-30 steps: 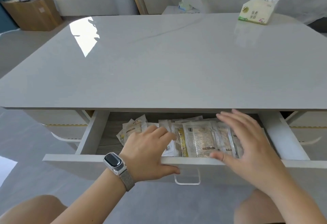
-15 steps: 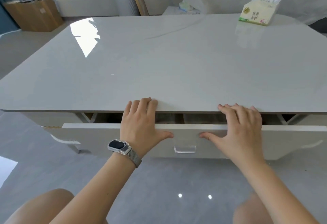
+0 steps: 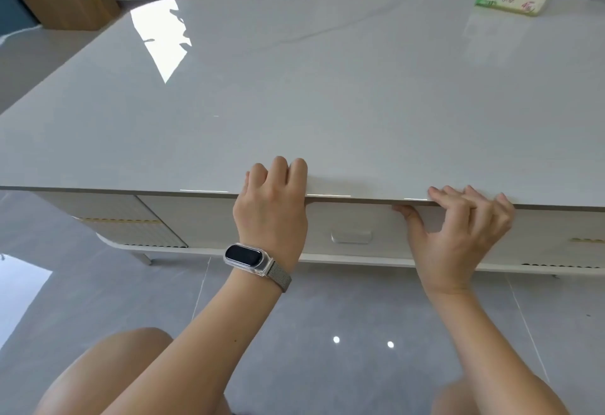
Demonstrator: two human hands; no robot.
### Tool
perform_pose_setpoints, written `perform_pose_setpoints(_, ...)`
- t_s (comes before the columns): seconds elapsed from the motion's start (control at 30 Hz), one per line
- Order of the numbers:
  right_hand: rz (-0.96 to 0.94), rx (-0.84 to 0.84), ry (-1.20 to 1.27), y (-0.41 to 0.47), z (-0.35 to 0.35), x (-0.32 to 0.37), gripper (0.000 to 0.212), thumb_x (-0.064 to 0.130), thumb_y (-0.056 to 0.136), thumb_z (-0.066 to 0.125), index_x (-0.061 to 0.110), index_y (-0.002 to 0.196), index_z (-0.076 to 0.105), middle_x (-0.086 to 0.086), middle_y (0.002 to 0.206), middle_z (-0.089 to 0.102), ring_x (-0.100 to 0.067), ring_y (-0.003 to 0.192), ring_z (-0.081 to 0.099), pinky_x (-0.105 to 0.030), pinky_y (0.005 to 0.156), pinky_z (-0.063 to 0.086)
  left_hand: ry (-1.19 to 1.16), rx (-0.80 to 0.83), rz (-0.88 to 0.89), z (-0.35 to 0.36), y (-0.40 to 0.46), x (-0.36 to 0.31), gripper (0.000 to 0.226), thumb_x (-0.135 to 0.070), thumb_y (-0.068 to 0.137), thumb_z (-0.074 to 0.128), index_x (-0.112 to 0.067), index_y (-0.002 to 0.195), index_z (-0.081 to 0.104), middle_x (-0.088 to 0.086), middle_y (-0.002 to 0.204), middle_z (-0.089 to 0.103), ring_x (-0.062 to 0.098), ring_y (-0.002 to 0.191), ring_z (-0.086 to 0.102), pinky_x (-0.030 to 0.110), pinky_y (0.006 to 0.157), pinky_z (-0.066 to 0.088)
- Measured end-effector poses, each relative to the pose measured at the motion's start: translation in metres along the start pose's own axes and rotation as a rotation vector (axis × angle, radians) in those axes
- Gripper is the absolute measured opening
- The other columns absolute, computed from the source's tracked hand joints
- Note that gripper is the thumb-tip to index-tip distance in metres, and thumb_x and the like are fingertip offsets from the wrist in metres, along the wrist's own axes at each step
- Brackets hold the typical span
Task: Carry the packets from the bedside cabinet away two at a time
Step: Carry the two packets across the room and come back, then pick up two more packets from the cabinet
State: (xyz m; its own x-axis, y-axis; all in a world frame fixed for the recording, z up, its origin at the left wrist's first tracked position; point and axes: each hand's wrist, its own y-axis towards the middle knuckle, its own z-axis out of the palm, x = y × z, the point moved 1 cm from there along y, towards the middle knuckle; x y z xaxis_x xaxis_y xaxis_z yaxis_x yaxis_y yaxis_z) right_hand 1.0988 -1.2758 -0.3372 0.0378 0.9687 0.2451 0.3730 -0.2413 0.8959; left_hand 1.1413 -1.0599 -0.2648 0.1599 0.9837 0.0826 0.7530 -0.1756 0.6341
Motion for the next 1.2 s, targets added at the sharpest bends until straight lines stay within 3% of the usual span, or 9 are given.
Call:
perform_pose_setpoints(0.17,0.076,0.072,0.065,0.002,-0.01,0.011,0.044,0.033,0.076,0.084,0.015,0.103,0.054,-0.003,0.103,0.046,-0.033,0.104,0.051,-0.041,0.115,0.021,-0.038,-0.044,0.038,0.004,-0.008,-0.001,0.027,-0.016,0.062,0.08,-0.014,0.075,0.057,-0.001,0.069,0.053,0.022,0.062,0.047,0.024,0.053,0.023)
perform_pose_setpoints(0.27,0.093,0.213,0.041,0.006,-0.022,0.016,0.035,0.011,0.077,0.076,0.016,0.106,0.055,-0.002,0.103,0.048,-0.035,0.107,0.053,-0.044,0.116,0.021,-0.061,-0.022,0.145,0.004,-0.011,0.004,0.034,-0.033,0.072,0.079,-0.012,0.086,0.057,0.003,0.078,0.059,0.025,0.066,0.053,0.028,0.055,0.042)
perform_pose_setpoints(0.47,0.02,0.615,-0.162,0.039,-0.053,0.024,0.046,-0.01,0.064,0.048,0.011,0.103,0.06,-0.011,0.096,0.061,-0.033,0.096,0.046,-0.054,0.102,0.035,-0.088,0.48,0.345,-0.027,0.02,0.019,0.056,-0.047,0.061,0.085,-0.01,0.097,0.062,0.004,0.091,0.061,0.024,0.073,0.057,0.026,0.046,0.038)
perform_pose_setpoints(0.53,-0.019,0.825,-0.245,0.067,-0.063,0.033,0.04,-0.01,0.058,0.054,0.009,0.092,0.061,-0.01,0.087,0.055,-0.031,0.083,0.045,-0.048,0.089,0.044,-0.087,0.803,0.37,-0.044,0.046,0.02,0.052,-0.05,0.079,0.07,-0.013,0.112,0.054,0.001,0.106,0.055,0.023,0.091,0.055,0.029,0.054,0.039)
perform_pose_setpoints(0.6,-0.059,1.223,-0.285,0.113,-0.077,0.049,0.038,-0.005,0.06,0.065,0.011,0.094,0.059,-0.008,0.09,0.053,-0.031,0.082,0.051,-0.041,0.081,0.045,-0.063,1.072,0.372,-0.066,0.073,0.024,0.046,-0.049,0.09,0.055,-0.018,0.123,0.049,0.0,0.117,0.053,0.022,0.106,0.053,0.033,0.069,0.046)
perform_pose_setpoints(0.67,-0.003,1.651,-0.31,0.164,-0.096,0.066,0.035,0.01,0.079,0.062,0.015,0.113,0.058,-0.006,0.111,0.056,-0.028,0.103,0.056,-0.035,0.087,0.043,-0.049,1.16,0.377,-0.103,0.098,0.028,0.041,-0.042,0.092,0.052,-0.022,0.129,0.05,0.0,0.121,0.054,0.022,0.112,0.052,0.033,0.078,0.046)
perform_pose_setpoints(0.73,0.055,1.898,-0.338,0.214,-0.123,0.086,0.038,0.014,0.087,0.052,0.018,0.124,0.059,-0.004,0.123,0.058,-0.026,0.113,0.057,-0.029,0.082,0.042,-0.061,1.154,0.356,-0.156,0.121,0.034,0.039,-0.035,0.094,0.048,-0.024,0.132,0.049,0.0,0.123,0.054,0.022,0.113,0.053,0.032,0.078,0.044)
perform_pose_setpoints(0.9,-0.055,1.931,-0.262,0.339,-0.205,0.149,0.04,0.019,0.091,0.048,0.021,0.13,0.055,-0.004,0.13,0.056,-0.027,0.117,0.055,-0.03,0.086,0.045,-0.157,1.229,0.296,-0.304,0.178,0.069,0.045,-0.038,0.095,0.047,-0.028,0.138,0.044,-0.002,0.13,0.051,0.02,0.119,0.052,0.033,0.088,0.045)
perform_pose_setpoints(1.2,-0.27,1.775,-0.061,0.491,-0.262,0.314,0.049,0.03,0.091,0.05,0.028,0.139,0.042,0.003,0.13,0.053,-0.022,0.12,0.05,-0.03,0.082,0.04,-0.313,1.115,-0.157,-0.493,0.209,0.204,0.052,-0.038,0.093,0.052,-0.03,0.143,0.038,-0.002,0.144,0.041,0.022,0.126,0.047,0.037,0.092,0.047)
